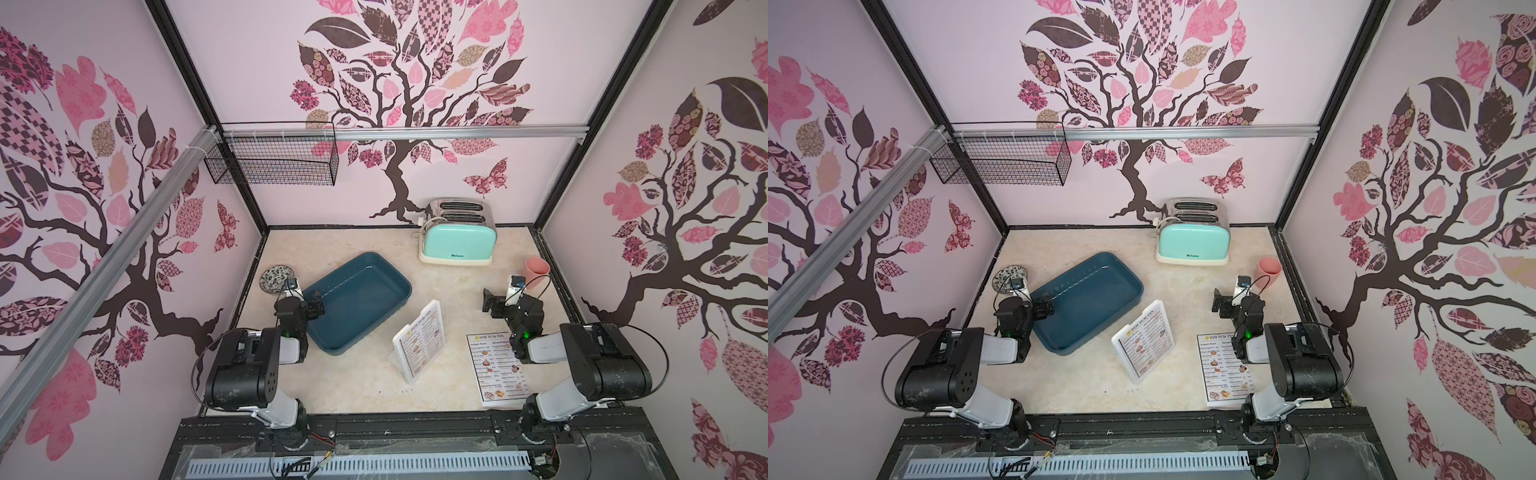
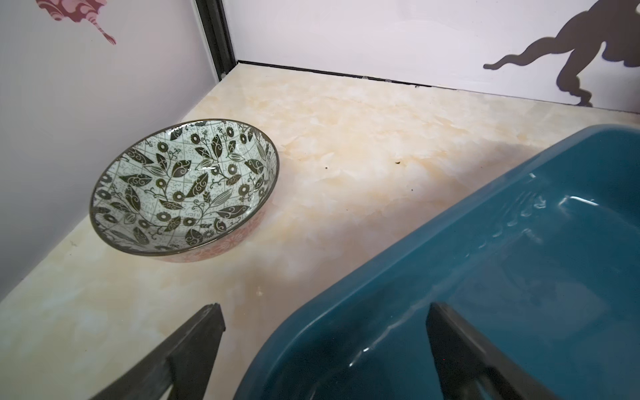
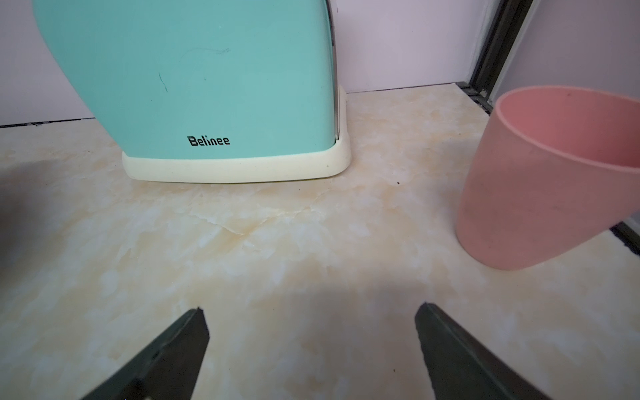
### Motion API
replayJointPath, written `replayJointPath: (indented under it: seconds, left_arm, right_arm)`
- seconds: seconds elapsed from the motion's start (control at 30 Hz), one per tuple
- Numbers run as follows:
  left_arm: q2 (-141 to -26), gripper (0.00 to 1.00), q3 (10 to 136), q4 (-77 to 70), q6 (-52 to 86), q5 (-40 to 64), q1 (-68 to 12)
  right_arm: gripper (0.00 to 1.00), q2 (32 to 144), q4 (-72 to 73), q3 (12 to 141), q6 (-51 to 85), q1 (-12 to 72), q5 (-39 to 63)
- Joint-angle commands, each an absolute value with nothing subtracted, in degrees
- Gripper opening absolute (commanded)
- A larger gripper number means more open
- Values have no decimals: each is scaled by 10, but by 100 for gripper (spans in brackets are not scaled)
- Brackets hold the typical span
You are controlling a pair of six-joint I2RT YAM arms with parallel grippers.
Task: Replace the menus in the menu holders
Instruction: Reset both arms
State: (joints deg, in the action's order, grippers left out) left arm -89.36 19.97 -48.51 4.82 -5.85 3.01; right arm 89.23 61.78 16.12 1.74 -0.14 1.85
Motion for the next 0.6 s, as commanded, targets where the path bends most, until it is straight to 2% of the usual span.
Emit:
replayJointPath:
  seconds: [0.0, 0.1, 0.57]
  left_arm:
    - [-901, 98, 209, -536, 37, -106, 9]
    - [-887, 98, 220, -490, 32, -114, 1]
    - [-889, 98, 221, -492, 32, -105, 5]
  right_arm:
    - [100, 891, 636, 173, 24, -3, 24]
    - [100, 891, 635, 173, 25, -3, 23]
    - [100, 889, 635, 172, 24, -3, 23]
